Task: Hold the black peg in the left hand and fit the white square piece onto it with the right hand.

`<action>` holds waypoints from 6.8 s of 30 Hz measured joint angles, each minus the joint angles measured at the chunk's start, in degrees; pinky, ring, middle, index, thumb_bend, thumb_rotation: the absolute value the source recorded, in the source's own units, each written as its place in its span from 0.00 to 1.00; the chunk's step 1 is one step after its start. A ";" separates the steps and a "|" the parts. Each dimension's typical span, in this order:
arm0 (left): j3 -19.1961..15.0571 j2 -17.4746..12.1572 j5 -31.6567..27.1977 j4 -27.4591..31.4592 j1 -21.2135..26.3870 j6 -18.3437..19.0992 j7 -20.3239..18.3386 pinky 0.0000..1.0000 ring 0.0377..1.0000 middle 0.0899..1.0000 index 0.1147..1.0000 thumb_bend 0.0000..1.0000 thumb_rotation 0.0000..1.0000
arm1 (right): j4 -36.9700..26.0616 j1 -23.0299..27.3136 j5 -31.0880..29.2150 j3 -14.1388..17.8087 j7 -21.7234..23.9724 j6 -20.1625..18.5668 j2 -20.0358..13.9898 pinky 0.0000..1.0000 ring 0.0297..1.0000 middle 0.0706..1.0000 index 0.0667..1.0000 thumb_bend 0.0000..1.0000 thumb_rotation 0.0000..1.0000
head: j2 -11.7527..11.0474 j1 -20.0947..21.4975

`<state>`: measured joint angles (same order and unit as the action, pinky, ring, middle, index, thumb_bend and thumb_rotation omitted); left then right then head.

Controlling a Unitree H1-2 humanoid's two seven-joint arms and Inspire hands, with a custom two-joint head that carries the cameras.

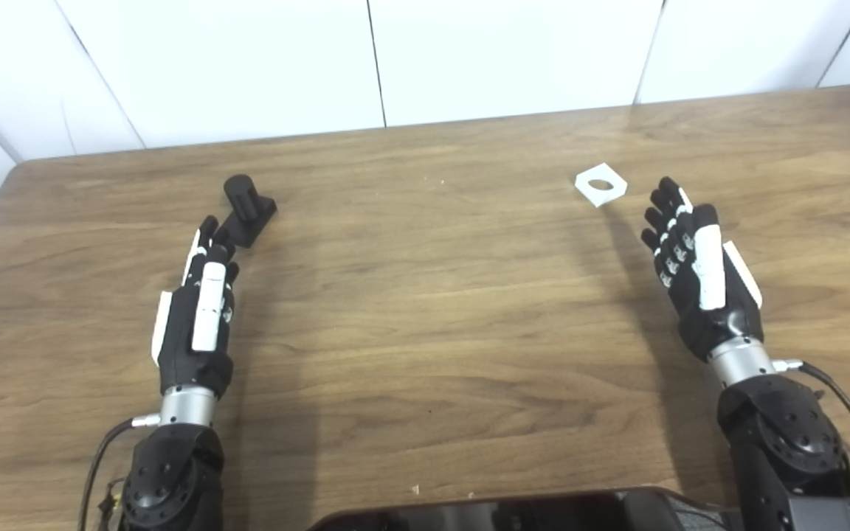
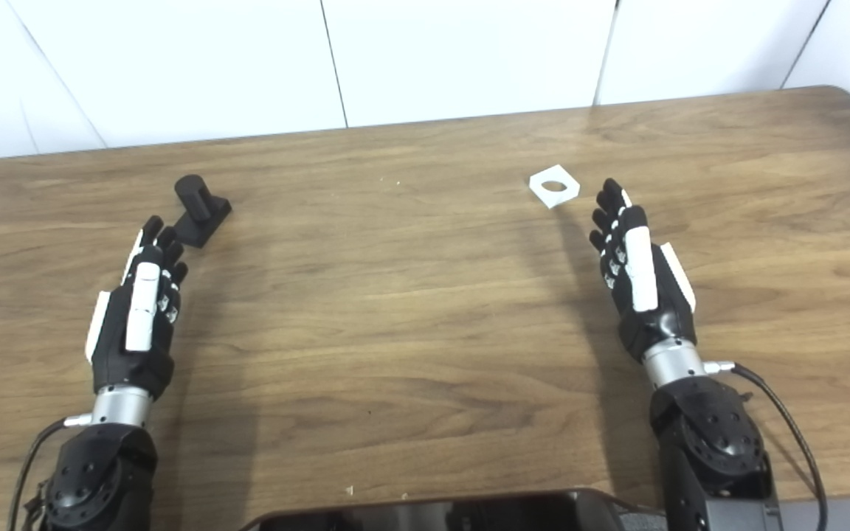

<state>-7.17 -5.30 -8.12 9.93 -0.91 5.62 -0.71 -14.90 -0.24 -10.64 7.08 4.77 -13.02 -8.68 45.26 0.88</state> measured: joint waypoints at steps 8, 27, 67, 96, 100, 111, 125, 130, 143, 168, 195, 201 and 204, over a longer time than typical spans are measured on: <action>2.44 -2.78 10.61 0.56 0.02 0.40 0.75 0.96 1.00 1.00 1.00 0.57 0.77 | -0.01 -0.01 -0.15 -0.08 0.03 -0.01 -0.30 1.00 1.00 1.00 1.00 0.66 1.00 | -0.09 -0.27; 5.15 -6.91 36.35 5.48 4.12 8.60 2.92 1.00 1.00 1.00 0.93 0.69 0.42 | -0.01 -0.03 0.09 -0.45 0.03 -0.45 -0.46 1.00 1.00 1.00 1.00 0.67 1.00 | -0.70 -0.44; 13.94 -13.81 60.26 -14.12 18.77 20.20 2.18 1.00 1.00 1.00 0.75 0.81 0.64 | 1.24 -1.30 -0.30 0.10 1.18 -0.31 -1.64 1.00 1.00 1.00 1.00 0.64 1.00 | -2.02 -1.67; 17.25 -13.72 61.17 -24.55 24.60 20.98 2.87 1.00 1.00 1.00 0.73 0.82 0.65 | 1.31 -2.19 -0.58 0.40 1.27 0.48 -2.23 1.00 1.00 1.00 1.00 0.63 1.00 | -2.64 -2.02; 17.84 -13.72 61.20 -26.25 25.29 20.99 3.03 1.00 1.00 1.00 0.74 0.82 0.64 | 1.25 -2.29 -0.81 0.41 1.27 0.48 -2.26 1.00 1.00 1.00 1.00 0.63 1.00 | -2.64 -2.02; 19.06 -13.74 63.38 -27.70 25.72 21.01 2.50 1.00 1.00 0.98 0.69 0.82 0.59 | 1.03 -2.58 -0.82 0.51 1.26 0.47 -2.44 1.00 1.00 1.00 1.00 0.63 1.00 | -2.55 -2.46; 19.86 -13.92 65.75 -28.00 26.35 20.98 1.32 1.00 1.00 0.97 0.69 0.82 0.53 | 0.76 -2.93 -1.24 0.61 1.26 0.44 -2.45 1.00 1.00 1.00 1.00 0.63 1.00 | -2.55 -2.55; 19.86 -14.06 65.75 -27.99 26.49 20.96 0.72 1.00 1.00 0.95 0.67 0.81 0.52 | 0.74 -2.98 -1.25 0.66 1.26 0.44 -2.47 1.00 1.00 1.00 1.00 0.62 1.00 | -2.55 -2.55; 19.87 -14.13 64.10 -27.83 26.50 20.87 0.75 1.00 1.00 0.94 0.60 0.72 0.52 | 0.72 -3.06 -1.32 0.84 1.27 0.45 -2.67 1.00 1.00 1.00 1.00 0.64 1.00 | -2.55 -2.64; 17.56 -12.97 58.87 -26.95 26.63 20.74 0.15 1.00 1.00 0.91 0.47 0.67 0.34 | 0.89 -3.11 -1.45 1.16 1.30 0.50 -3.33 1.00 1.00 1.00 1.00 0.61 1.00 | -2.73 -3.08; 17.68 -12.85 54.05 -26.56 26.83 20.08 3.50 1.00 1.00 0.91 0.43 0.63 0.24 | 1.09 -2.94 -1.89 1.57 1.29 0.46 -4.08 1.00 1.00 1.00 1.00 0.60 1.00 | -2.81 -2.73; 17.65 -12.91 52.03 -24.81 25.81 20.09 2.54 1.00 1.00 0.92 0.44 0.60 0.23 | 1.08 -2.94 -1.89 1.59 1.30 0.45 -4.17 1.00 1.00 1.00 1.00 0.61 1.00 | -2.81 -2.46; 17.94 -12.89 50.79 -22.15 24.50 20.07 1.34 1.00 1.00 0.93 0.47 0.57 0.25 | 1.07 -2.95 -1.92 1.68 1.30 0.43 -4.19 1.00 1.00 1.00 1.00 0.61 1.00 | -2.73 -2.46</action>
<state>10.77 -18.18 42.67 -12.21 23.59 25.69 0.63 -13.83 -3.19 -12.56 8.76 6.07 -12.59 -12.86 42.54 -1.58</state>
